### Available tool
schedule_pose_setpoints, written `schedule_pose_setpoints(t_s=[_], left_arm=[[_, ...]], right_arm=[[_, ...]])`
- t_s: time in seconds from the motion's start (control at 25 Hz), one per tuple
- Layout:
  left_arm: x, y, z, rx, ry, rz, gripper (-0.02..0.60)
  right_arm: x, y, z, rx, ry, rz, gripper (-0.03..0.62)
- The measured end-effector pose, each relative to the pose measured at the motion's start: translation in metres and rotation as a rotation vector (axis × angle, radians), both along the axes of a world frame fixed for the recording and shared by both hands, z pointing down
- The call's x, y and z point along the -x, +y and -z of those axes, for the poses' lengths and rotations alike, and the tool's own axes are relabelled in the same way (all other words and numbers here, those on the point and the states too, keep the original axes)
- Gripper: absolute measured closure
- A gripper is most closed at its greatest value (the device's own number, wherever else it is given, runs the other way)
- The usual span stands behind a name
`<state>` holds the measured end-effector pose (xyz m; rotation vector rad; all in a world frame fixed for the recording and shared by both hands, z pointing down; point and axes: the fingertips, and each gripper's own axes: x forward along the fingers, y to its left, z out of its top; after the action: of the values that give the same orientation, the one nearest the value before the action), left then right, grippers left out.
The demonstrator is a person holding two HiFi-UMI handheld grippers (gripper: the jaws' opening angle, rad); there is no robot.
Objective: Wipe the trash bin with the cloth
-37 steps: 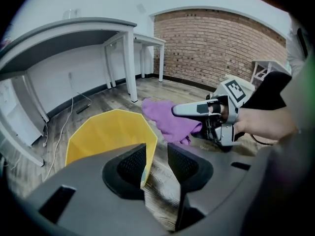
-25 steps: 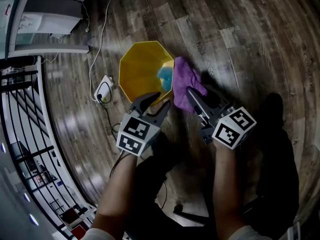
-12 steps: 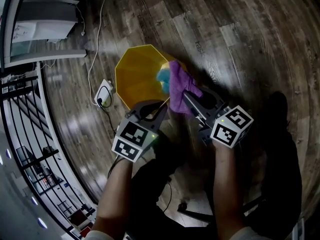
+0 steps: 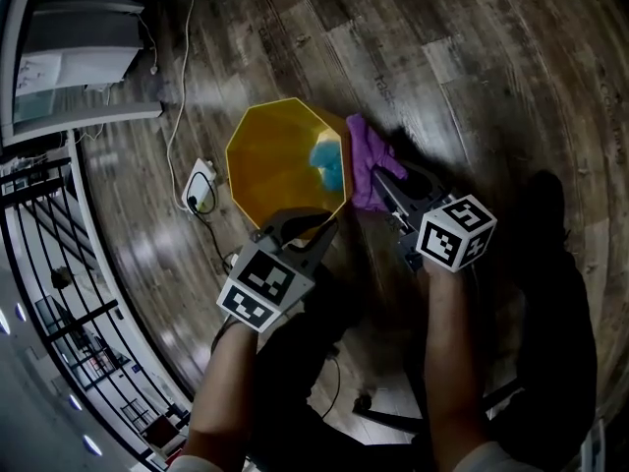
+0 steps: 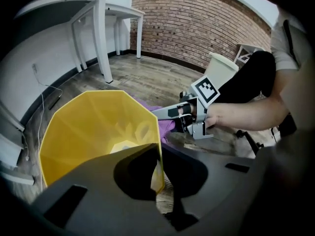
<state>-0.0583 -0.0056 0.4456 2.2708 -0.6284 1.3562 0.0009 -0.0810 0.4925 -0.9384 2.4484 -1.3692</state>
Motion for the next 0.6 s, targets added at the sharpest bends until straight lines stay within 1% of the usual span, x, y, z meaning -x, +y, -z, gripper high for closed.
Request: schedule_pose_setpoints(t_s=[0.28, 0.6], left_arm=[[-0.001, 0.001, 0.001, 0.003, 0.002, -0.009, 0.561], [-0.001, 0.001, 0.0, -0.007, 0.0, -0.013, 0.561]], right_arm=[[0.004, -0.007, -0.04, 0.049, 0.104, 0.043, 0.503], [0.007, -0.004, -0.104, 0.138, 0.31, 0.06, 0.505]])
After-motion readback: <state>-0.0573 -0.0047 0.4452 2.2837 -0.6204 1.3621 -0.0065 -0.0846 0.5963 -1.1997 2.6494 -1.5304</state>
